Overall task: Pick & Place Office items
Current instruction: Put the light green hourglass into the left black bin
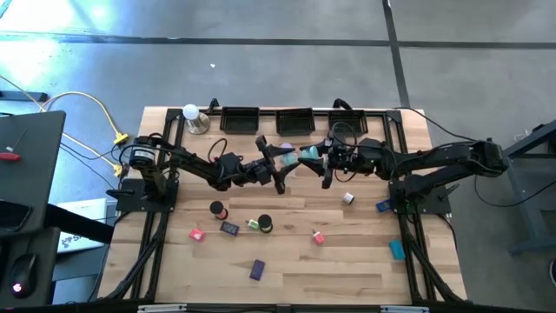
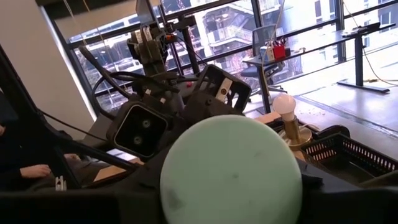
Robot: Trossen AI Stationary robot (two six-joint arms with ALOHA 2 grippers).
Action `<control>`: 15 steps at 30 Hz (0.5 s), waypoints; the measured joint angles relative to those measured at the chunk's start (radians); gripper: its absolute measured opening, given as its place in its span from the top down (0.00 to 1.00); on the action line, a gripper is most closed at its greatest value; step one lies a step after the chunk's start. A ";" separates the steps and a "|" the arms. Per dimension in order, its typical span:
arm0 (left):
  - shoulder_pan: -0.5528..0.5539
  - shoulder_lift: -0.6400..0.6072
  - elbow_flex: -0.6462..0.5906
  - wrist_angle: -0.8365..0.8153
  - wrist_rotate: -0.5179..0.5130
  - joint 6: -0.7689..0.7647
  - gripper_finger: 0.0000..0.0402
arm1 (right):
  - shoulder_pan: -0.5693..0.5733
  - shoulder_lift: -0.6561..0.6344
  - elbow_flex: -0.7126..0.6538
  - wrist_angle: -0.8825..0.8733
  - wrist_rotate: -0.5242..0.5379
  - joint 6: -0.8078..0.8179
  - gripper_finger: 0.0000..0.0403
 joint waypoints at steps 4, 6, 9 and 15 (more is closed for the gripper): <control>0.000 0.000 0.000 -0.002 -0.005 -0.003 0.54 | 0.000 0.000 0.000 -0.001 0.000 0.000 0.58; 0.000 0.000 0.000 -0.003 -0.006 -0.013 0.54 | 0.000 0.000 0.000 -0.001 -0.001 0.000 0.55; 0.000 0.000 0.000 -0.002 -0.009 -0.017 0.53 | 0.000 0.000 0.000 -0.003 -0.001 0.000 0.51; 0.000 0.000 0.000 -0.007 -0.013 -0.066 0.53 | 0.000 0.000 0.000 -0.006 -0.001 0.000 0.51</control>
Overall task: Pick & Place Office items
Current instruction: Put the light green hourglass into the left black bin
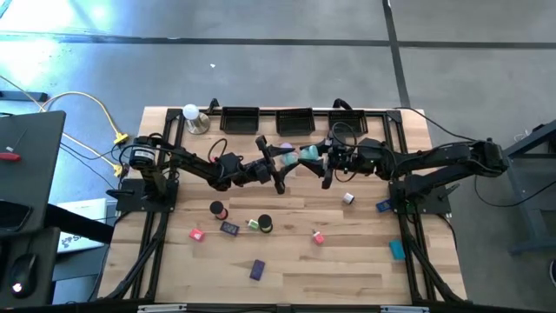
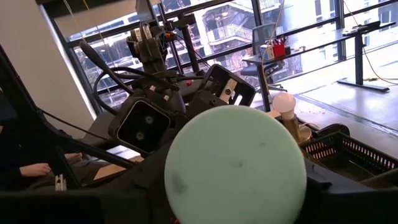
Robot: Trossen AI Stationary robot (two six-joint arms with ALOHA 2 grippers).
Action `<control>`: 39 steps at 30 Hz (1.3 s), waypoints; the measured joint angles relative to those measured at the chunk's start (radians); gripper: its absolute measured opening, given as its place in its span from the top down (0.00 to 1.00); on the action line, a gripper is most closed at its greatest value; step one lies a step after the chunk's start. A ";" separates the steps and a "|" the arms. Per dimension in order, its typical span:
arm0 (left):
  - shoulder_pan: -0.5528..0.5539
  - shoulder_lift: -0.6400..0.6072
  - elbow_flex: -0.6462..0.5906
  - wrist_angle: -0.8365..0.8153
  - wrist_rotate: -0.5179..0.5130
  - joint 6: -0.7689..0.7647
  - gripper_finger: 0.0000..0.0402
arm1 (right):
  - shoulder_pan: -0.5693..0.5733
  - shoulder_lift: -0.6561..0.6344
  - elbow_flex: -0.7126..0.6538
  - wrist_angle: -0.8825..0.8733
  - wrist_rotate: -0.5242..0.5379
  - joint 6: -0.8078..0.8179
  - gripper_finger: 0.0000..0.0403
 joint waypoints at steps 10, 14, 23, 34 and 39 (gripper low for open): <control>-0.048 0.000 0.000 -0.030 -0.135 -0.070 0.54 | 0.000 0.000 -0.001 -0.041 0.001 -0.001 0.50; -0.082 0.000 0.000 -0.030 -0.257 -0.057 0.54 | 0.000 0.000 -0.001 -0.066 0.005 -0.009 0.50; -0.175 -0.006 0.000 -0.078 -0.389 0.006 0.53 | 0.002 0.000 -0.001 -0.114 0.005 -0.049 0.50; -0.218 -0.016 0.002 -0.124 -0.517 0.077 0.53 | 0.000 0.000 -0.001 -0.140 -0.023 -0.097 0.50; -0.233 -0.017 0.001 -0.127 -0.535 0.077 0.53 | 0.002 -0.031 -0.001 -0.212 0.025 -0.138 0.50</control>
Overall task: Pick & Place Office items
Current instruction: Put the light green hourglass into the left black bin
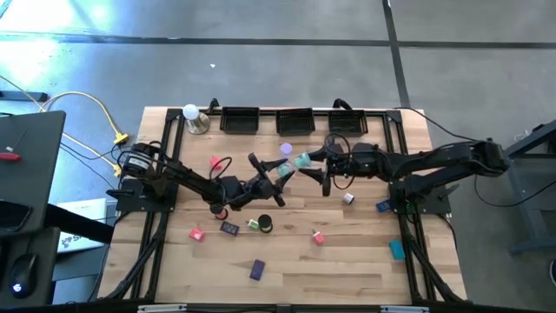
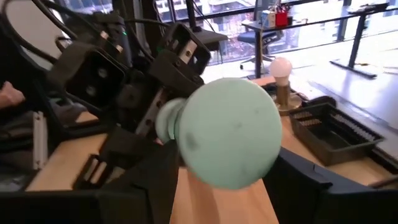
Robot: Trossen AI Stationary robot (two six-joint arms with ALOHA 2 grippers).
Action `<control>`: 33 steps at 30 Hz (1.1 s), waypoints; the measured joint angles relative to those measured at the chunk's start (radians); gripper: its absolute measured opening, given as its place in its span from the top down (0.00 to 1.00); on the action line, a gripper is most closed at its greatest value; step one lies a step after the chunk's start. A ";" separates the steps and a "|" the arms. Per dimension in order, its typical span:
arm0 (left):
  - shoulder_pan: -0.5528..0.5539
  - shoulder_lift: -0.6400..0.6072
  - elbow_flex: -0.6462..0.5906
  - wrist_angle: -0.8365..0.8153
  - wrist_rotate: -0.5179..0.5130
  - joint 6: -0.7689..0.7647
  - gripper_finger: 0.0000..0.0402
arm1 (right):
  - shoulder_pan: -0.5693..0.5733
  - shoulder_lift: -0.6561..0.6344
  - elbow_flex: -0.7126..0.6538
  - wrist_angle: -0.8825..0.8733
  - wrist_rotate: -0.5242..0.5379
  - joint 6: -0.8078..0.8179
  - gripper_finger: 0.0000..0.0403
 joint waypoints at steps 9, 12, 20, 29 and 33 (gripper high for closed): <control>-0.006 -0.040 -0.002 -0.077 -0.055 0.008 0.53 | -0.002 -0.136 0.000 -0.226 0.119 0.002 0.50; -0.006 -0.071 -0.002 -0.127 -0.102 0.034 0.53 | -0.002 -0.169 0.000 -0.311 0.141 0.028 0.50; -0.008 -0.218 -0.002 -0.366 -0.235 0.017 0.53 | 0.007 -0.175 0.000 -0.403 0.149 0.072 0.50; 0.032 -0.467 -0.002 -0.865 -0.254 -0.054 0.53 | 0.040 -0.175 0.000 -0.407 0.146 0.085 0.50; 0.124 -0.595 -0.002 -1.072 -0.222 -0.177 0.53 | 0.045 -0.175 0.000 -0.409 0.146 0.086 0.50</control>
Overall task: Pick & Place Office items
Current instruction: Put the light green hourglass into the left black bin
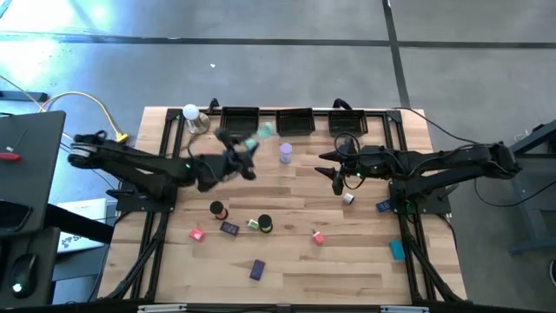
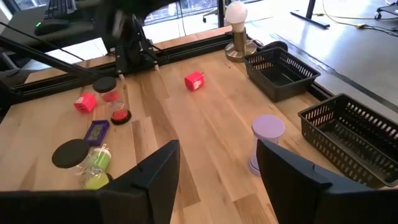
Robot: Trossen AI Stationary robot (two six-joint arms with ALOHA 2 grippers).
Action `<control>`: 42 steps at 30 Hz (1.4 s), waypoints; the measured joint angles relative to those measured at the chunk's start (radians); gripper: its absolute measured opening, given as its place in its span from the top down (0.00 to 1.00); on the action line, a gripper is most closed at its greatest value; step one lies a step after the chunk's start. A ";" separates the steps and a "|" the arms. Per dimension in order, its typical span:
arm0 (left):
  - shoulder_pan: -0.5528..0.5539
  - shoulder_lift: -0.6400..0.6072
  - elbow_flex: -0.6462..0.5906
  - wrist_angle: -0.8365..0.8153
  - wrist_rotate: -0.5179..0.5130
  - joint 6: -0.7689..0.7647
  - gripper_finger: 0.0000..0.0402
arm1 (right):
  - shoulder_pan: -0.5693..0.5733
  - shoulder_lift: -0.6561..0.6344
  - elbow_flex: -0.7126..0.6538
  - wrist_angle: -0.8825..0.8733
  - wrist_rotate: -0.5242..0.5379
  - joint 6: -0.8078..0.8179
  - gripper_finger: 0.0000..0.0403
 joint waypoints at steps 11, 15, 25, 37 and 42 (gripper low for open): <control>0.465 -0.155 0.000 -0.386 0.392 -0.461 0.53 | 0.000 0.000 0.000 0.004 0.000 0.022 0.50; 0.558 -0.116 0.037 -0.472 0.505 -0.563 0.53 | 0.000 0.000 0.000 0.017 0.000 0.026 0.50; 0.695 0.125 0.392 -0.952 0.644 -0.676 0.53 | -0.001 0.000 0.000 0.021 0.018 0.026 0.50; 0.877 0.417 0.540 -1.058 0.844 -0.751 0.53 | -0.001 0.001 0.000 0.014 0.014 0.026 0.50; 0.897 0.478 0.541 -1.079 0.844 -0.813 0.53 | -0.001 0.001 0.000 0.014 0.014 0.021 0.50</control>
